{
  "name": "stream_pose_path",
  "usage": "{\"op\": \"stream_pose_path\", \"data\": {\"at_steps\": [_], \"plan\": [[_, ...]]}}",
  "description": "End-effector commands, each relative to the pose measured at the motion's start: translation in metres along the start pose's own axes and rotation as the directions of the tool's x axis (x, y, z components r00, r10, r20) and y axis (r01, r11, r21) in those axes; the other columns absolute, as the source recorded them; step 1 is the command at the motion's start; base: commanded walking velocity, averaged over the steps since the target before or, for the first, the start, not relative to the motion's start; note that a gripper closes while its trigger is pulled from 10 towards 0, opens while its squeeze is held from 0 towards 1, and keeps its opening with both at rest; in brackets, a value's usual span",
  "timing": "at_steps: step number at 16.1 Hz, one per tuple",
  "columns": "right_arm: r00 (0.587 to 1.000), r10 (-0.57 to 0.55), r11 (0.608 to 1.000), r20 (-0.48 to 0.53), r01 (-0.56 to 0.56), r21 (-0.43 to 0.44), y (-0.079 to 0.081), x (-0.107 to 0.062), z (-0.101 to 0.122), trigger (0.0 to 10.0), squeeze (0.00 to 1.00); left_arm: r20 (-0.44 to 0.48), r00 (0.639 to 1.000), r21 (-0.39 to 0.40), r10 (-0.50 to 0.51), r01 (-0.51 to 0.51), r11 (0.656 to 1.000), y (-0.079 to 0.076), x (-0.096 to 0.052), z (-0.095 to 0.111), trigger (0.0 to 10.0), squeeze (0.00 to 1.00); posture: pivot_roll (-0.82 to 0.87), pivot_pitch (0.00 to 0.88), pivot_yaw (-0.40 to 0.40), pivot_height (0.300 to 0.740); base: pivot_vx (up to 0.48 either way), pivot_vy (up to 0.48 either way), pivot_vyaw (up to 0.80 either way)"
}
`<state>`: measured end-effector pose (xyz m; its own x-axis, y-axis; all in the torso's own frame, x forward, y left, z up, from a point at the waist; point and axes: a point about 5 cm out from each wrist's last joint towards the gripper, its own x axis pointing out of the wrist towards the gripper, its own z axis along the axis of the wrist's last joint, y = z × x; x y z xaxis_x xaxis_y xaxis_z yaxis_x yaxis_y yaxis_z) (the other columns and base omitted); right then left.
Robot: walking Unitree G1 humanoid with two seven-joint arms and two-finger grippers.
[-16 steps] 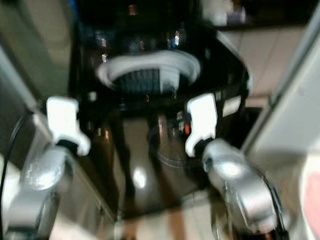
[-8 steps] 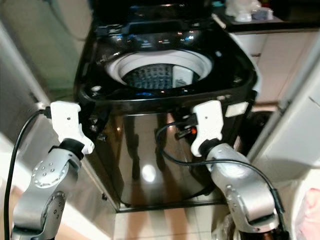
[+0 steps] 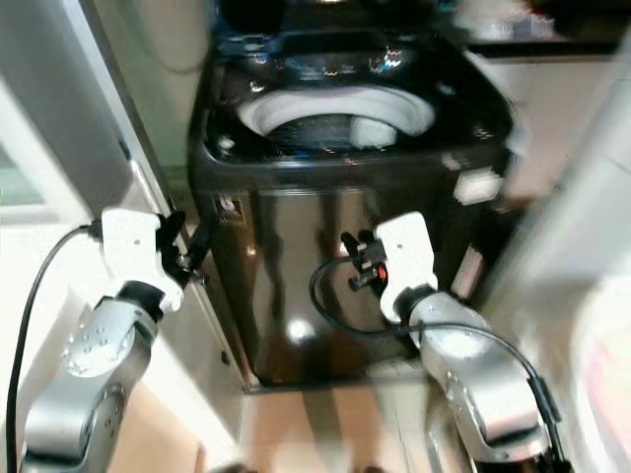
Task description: Clothes washing
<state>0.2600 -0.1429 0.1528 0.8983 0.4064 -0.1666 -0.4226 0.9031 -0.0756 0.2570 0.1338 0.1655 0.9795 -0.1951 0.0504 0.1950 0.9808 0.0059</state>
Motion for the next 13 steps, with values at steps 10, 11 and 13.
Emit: {"op": "stream_pose_path", "data": {"at_steps": [10, 11, 13], "plan": [[1.0, -0.011, 1.0, 0.003, 0.011, -0.016, -0.0047, 0.0014, 0.002, 10.0, 0.0, 0.017, 1.0, 0.016, 0.004, -0.005, 1.0, -0.0009, 0.0026, 0.0027, 10.0, 0.0, -0.06, 0.0, 0.071, 0.74, -0.108, -0.096, 0.0], [1.0, -0.008, 1.0, -0.001, 0.008, -0.022, -0.0044, 0.0012, 0.0012, 10.0, 0.0, 0.016, 1.0, 0.017, 0.005, -0.005, 1.0, -0.0011, 0.0026, 0.0024, 10.0, 0.0, -0.06, 0.0, 0.072, 0.74, 0.0, -0.48, 0.0], [1.0, -0.008, 1.0, -0.006, 0.007, -0.017, -0.0039, 0.0014, 0.0005, 10.0, 0.0, 0.013, 1.0, 0.013, 0.008, -0.008, 1.0, -0.001, 0.0024, 0.0018, 10.0, 0.0, -0.06, 0.0, 0.069, 0.74, 0.0, -0.48, 0.0]]}}
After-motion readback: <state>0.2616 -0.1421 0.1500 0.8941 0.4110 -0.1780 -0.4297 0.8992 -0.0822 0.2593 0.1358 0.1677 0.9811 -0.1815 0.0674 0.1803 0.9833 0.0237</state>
